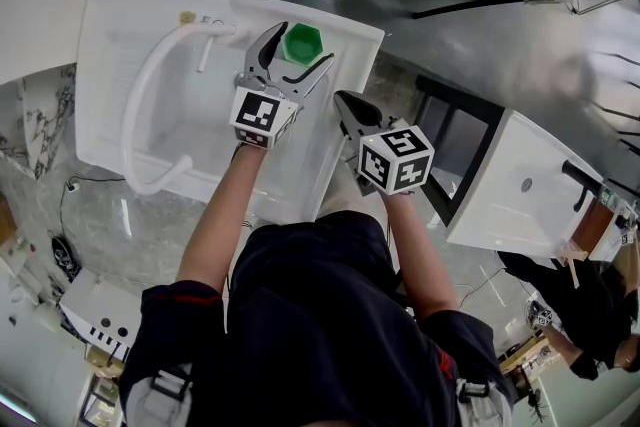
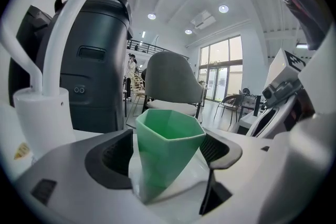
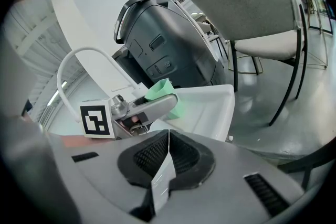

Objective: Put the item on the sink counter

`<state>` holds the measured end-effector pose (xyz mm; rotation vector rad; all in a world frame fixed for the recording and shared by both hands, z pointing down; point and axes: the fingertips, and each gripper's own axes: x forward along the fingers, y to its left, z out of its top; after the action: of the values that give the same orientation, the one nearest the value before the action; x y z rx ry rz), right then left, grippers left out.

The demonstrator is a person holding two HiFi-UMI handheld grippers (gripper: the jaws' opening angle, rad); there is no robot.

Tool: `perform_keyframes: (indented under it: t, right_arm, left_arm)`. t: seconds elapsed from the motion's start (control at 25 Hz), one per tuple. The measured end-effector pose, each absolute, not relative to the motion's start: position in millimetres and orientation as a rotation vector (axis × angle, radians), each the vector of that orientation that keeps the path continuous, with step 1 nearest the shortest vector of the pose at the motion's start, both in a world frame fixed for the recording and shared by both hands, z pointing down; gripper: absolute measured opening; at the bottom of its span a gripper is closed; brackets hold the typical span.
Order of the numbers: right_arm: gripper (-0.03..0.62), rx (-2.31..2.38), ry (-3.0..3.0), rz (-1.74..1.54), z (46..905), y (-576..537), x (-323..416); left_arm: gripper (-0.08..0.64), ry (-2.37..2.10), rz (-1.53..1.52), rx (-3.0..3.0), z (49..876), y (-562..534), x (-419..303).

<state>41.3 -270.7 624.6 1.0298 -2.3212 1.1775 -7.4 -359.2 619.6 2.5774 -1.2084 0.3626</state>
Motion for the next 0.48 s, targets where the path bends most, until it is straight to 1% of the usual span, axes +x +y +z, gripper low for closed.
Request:
perform_keyframes:
  t: [0.48]
  right_arm:
    - [0.035,1.038,-2.335,1.168,615.6,-264.9,36.8]
  left_arm:
    - [0.379,-1.222,0.435,2.545,622.2,-342.3,-20.7]
